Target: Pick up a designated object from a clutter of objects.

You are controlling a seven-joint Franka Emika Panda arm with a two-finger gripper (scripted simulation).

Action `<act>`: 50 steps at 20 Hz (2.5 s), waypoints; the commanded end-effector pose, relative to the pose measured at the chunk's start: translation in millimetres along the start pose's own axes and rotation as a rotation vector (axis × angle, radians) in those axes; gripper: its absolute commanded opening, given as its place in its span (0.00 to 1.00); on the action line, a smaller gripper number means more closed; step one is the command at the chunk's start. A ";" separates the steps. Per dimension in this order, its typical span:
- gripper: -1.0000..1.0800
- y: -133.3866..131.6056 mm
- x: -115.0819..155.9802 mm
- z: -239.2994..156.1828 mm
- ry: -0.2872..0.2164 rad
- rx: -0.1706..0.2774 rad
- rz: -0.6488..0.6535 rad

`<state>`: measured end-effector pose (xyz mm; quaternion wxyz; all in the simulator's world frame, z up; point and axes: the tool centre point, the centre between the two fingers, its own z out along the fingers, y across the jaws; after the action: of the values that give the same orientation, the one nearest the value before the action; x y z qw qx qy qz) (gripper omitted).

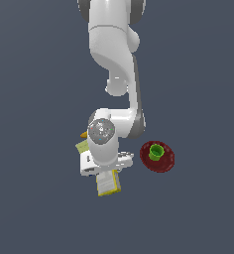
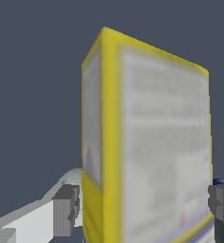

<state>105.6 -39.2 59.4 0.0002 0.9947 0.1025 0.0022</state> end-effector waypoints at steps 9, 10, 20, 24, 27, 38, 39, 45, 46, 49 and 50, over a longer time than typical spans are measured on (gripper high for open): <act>0.00 0.2 -0.7 20.1 -0.004 0.001 0.000; 0.00 0.2 -0.7 20.1 -0.004 0.001 0.000; 0.00 9.2 10.3 -3.3 0.032 -0.012 0.005; 0.00 15.4 8.0 -15.7 0.031 -0.011 0.005; 0.00 23.5 5.1 -32.3 0.029 -0.010 0.005; 0.00 73.3 -11.2 -133.2 0.019 -0.006 0.003; 0.00 78.5 -12.7 -143.8 0.018 -0.005 0.003; 0.00 110.0 -21.3 -206.6 0.012 -0.003 0.002; 0.00 115.1 -22.5 -216.9 0.011 -0.003 0.001; 0.00 130.4 -26.0 -246.8 0.008 -0.002 0.001; 0.00 135.4 -27.0 -256.5 0.007 -0.002 0.001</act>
<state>106.4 -169.6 300.7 0.0009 0.9948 0.1018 0.0069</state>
